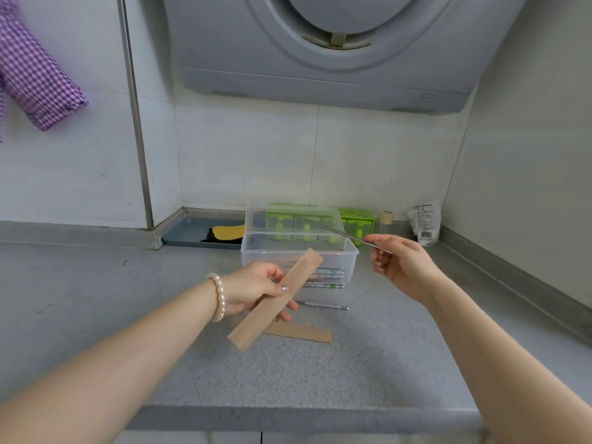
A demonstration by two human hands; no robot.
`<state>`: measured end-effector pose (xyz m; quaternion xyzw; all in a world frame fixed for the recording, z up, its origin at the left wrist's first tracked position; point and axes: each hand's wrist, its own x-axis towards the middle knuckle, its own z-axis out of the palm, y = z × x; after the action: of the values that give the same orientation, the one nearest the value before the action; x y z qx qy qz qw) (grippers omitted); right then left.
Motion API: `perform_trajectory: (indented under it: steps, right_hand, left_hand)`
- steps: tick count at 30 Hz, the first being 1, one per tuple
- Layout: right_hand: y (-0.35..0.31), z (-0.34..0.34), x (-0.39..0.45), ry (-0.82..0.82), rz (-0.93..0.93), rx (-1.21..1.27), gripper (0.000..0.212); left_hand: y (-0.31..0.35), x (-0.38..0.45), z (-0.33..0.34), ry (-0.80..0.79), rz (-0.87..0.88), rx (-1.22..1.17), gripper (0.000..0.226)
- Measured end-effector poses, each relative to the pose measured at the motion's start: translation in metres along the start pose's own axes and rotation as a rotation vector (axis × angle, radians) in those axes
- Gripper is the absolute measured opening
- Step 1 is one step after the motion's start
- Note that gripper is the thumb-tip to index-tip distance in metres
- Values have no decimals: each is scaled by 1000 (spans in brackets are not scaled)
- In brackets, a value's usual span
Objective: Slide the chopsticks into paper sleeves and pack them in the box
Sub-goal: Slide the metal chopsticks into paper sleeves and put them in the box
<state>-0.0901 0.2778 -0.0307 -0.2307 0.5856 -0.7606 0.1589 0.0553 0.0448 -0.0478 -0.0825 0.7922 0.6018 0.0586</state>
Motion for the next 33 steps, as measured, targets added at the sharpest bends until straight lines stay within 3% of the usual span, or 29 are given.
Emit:
perform_trajectory:
  steps: [6,9,12,15,18,21,23,28,33]
  right_hand:
    - [-15,-4,-10,-4,-50,116,14]
    - [-21,-3,-15,-61,-87,100,36]
    - [-25,3,-16,-29,-140,28,12]
    - [-24,7,-14,102,-196,-49,19]
    - [-23,6,-13,264,-234,-65,27]
    - [-25,7,-13,369,-230,-11,33]
    - [-26,9,-13,392,-223,25,35]
    - [-24,11,-14,404,-234,-66,34]
    - [-25,15,-15,399,-285,-118,34]
  left_hand:
    - [2,-13,14,-24,-42,-222,24]
    - [-3,-14,20,33,-60,-294,40]
    - [-8,-12,21,117,-71,-301,49]
    - [-9,-14,21,122,-113,-317,40]
    - [-10,-19,22,31,-143,-261,17]
    - [-12,-24,26,-51,-133,-201,30]
    - [-13,-25,28,-78,-104,-190,34]
    - [-15,-25,32,-125,-94,-251,13]
    - [-14,-26,35,-126,-68,-241,20]
